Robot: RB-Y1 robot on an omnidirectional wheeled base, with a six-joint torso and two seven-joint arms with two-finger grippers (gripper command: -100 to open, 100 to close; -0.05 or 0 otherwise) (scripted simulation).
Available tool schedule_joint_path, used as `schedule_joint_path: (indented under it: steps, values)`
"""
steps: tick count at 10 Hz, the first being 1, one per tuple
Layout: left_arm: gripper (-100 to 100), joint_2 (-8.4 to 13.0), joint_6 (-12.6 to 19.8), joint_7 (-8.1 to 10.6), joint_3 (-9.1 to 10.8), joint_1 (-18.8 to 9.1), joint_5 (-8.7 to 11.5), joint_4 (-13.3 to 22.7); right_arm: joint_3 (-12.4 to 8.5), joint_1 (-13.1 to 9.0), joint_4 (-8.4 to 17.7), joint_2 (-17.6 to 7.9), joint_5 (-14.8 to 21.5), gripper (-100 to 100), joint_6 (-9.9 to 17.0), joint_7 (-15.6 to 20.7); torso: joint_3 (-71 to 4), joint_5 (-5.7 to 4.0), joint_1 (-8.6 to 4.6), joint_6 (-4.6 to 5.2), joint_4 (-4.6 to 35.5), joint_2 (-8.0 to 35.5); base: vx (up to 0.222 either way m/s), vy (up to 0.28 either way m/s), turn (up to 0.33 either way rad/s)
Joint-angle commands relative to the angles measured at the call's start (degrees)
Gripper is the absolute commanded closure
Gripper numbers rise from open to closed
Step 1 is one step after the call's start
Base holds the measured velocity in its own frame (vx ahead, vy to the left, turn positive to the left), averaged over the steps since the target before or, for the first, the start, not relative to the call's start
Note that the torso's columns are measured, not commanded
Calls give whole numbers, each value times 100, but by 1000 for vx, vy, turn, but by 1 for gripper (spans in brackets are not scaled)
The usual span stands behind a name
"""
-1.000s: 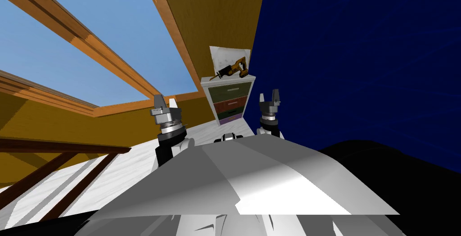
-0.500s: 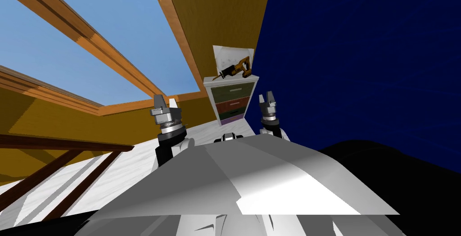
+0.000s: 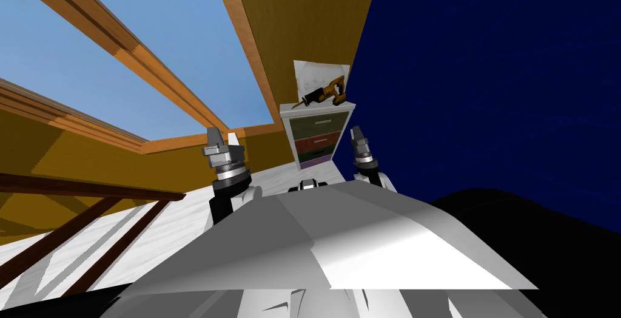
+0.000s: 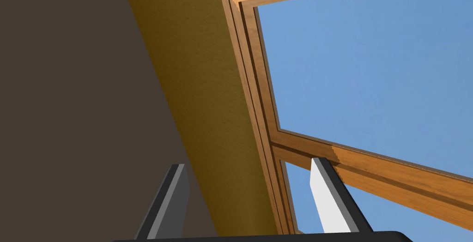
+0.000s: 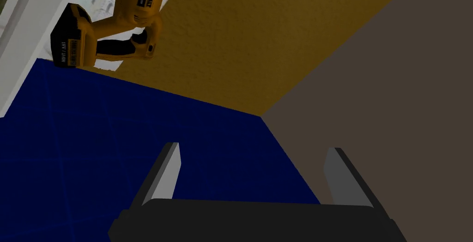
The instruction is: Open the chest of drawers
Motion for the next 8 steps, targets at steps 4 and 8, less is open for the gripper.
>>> schedule_joint_path:
  steps: [4, 8]
  values:
    - [0, 0, 0, 0, 0, 0, 0, 0, -406, 42, 75, -54, 721, -100, 116, 859, -1, 1, 7, -1, -1, -3, 53, 56, 57]
    - [0, 0, 0, 0, 0, 0, 0, 0, -616, 65, 118, -61, 1101, -100, 178, 1401, 2, 0, 1, 0, 1, 3, 43, 49, 39]
